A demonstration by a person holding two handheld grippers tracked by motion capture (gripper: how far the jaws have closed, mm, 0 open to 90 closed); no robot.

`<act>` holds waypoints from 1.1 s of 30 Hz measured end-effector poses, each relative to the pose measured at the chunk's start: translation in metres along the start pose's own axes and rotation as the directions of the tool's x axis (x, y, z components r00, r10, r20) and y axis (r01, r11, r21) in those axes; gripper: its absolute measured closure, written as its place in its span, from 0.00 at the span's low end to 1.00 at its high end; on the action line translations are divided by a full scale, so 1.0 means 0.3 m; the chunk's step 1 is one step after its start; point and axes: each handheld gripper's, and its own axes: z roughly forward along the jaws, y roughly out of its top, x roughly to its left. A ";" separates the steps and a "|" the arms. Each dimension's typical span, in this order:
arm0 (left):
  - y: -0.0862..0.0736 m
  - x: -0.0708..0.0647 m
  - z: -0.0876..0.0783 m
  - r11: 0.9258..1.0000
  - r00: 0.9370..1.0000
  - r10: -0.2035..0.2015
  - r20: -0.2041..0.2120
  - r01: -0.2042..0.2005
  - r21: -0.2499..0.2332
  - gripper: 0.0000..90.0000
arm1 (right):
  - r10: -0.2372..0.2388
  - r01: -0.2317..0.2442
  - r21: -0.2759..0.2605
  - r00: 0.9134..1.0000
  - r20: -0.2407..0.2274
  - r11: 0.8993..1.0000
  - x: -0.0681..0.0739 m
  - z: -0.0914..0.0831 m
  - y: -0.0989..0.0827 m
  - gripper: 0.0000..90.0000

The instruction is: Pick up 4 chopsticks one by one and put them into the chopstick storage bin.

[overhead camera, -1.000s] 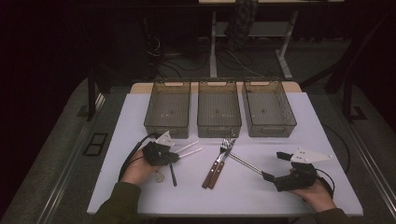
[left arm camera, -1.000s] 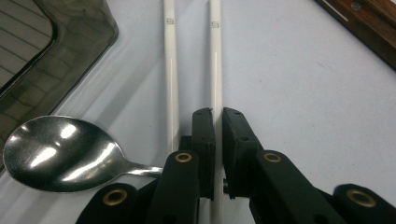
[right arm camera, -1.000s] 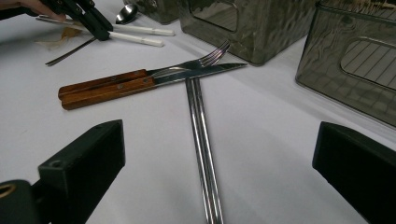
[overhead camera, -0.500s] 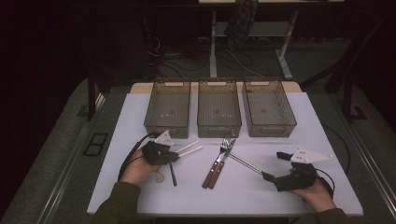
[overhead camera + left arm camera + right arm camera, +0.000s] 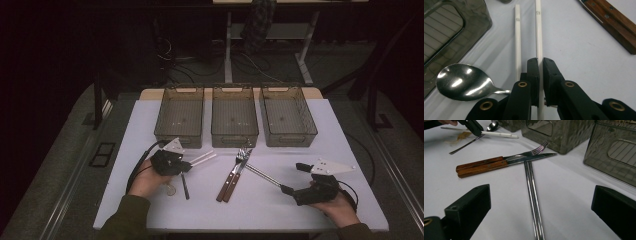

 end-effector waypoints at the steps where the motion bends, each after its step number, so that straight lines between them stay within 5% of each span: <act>1: 0.001 -0.001 -0.002 1.000 1.000 -0.001 -0.001 0.001 -0.006 0.93 | 0.000 0.000 0.000 1.000 0.000 1.000 0.000 0.000 0.000 0.03; 21: 0.009 -0.007 -0.053 0.998 0.999 -0.047 0.011 0.048 -0.041 0.93 | -0.014 0.016 0.070 1.000 -0.027 0.997 0.013 0.050 -0.011 0.03; 33: 0.021 0.000 -0.092 0.989 0.995 -0.089 0.047 0.094 -0.116 0.93 | -0.016 0.018 0.065 1.000 -0.026 0.998 0.010 0.047 -0.011 0.02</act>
